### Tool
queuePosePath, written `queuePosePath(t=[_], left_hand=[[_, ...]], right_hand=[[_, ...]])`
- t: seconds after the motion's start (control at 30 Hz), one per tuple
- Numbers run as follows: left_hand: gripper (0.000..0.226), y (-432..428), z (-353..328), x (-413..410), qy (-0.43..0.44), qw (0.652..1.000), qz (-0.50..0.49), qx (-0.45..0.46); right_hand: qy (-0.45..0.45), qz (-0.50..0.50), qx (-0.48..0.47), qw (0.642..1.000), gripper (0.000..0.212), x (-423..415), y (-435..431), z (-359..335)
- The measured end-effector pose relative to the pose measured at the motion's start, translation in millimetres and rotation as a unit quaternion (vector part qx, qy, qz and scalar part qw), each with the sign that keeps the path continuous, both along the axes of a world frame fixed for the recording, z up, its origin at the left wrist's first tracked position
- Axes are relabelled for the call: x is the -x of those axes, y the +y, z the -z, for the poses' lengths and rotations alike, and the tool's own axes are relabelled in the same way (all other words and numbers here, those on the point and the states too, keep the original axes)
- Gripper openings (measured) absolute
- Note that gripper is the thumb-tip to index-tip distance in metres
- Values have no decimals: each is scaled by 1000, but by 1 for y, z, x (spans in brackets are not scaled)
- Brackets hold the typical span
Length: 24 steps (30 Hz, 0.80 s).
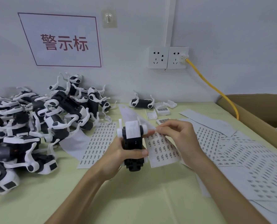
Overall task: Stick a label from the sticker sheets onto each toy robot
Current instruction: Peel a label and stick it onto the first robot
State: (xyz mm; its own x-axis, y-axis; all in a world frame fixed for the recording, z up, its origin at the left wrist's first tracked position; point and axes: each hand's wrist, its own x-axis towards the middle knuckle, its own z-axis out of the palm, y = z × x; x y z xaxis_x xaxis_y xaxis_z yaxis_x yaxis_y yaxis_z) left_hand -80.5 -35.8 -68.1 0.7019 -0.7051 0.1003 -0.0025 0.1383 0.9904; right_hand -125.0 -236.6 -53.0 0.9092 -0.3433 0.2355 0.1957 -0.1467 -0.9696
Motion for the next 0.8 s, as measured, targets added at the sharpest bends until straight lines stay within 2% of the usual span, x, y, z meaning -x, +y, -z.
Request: queuePosePath(t=[0.33,0.43,0.57,0.7,0.8], left_hand=[[58,1,-1,1,-7,1000,2,-10],[59,0,1,-1,-2,1000,-6,-15],[58,-3,3,-6,63,997,-38,-1],[50,-5,2,-8,119,985,-124,11],[48,-1,-2,-12,176,963,-197,57]], right_hand=[[55,-39,-67,995,20,0,-4,-4],[40,-1,-68,997,14,-2,-5,-1],[-26,81,-33,996,4,-6,-10,5],[-52,75,10,996,5,-7,-9,8],[-63,71,30,995,8,-8,-6,9]])
